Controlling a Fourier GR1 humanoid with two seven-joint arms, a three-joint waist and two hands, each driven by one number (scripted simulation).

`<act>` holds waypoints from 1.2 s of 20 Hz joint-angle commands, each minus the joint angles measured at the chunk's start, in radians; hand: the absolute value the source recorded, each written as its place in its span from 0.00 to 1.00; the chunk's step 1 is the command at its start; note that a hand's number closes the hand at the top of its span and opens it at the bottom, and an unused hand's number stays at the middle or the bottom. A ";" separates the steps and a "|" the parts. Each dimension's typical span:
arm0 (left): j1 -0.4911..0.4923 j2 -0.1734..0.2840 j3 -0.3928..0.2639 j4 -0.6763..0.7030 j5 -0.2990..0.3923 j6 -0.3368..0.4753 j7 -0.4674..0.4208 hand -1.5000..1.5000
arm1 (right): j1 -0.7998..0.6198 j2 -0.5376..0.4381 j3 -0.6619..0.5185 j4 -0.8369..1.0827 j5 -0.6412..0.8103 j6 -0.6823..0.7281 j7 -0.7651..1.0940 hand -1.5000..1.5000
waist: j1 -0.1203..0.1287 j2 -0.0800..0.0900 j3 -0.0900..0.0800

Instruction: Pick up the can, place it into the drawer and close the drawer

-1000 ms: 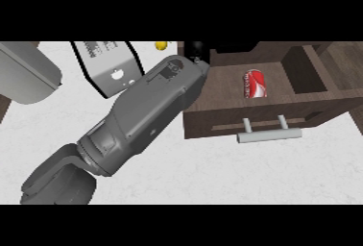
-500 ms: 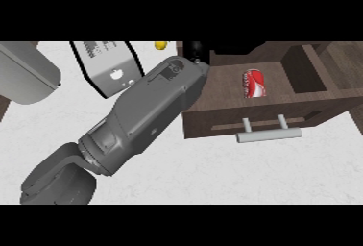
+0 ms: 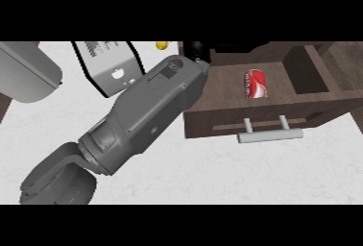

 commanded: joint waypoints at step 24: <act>-0.006 0.000 0.024 -0.043 0.030 0.033 -0.031 0.00 | -0.451 0.013 0.611 0.247 1.133 -0.209 -0.183 0.00 | 0.093 -0.017 -0.002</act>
